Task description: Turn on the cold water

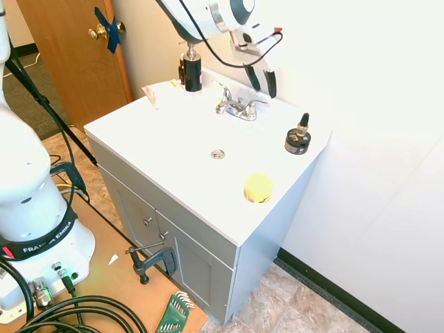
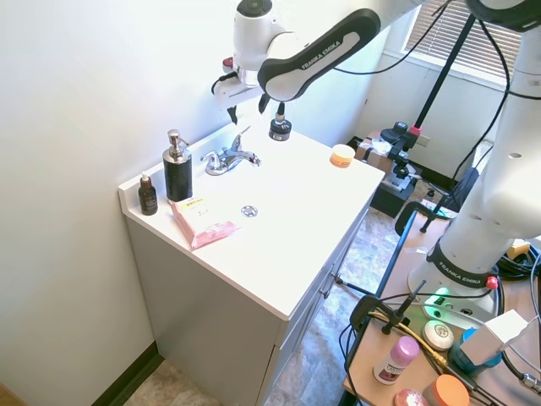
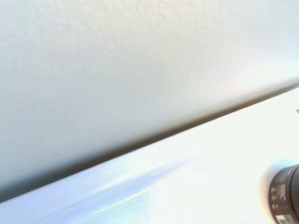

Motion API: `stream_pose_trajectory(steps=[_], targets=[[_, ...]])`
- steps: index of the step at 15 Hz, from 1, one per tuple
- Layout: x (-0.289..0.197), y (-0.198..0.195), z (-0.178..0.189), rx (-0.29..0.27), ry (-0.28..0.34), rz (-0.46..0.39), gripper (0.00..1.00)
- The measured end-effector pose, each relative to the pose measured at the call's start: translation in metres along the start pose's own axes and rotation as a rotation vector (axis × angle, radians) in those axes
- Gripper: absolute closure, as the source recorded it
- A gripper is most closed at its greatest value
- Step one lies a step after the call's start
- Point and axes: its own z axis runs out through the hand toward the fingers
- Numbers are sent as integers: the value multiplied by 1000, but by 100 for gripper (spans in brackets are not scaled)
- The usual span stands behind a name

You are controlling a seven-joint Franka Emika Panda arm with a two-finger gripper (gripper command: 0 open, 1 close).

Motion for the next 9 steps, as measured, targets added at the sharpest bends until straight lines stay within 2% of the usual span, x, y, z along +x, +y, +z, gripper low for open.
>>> stream_pose_trajectory(steps=[5,7,9], targets=[[5,9,26,-38,-5,12,0],[2,17,24,-46,-34,6,0],[-6,31,17,-52,-89,-7,0]])
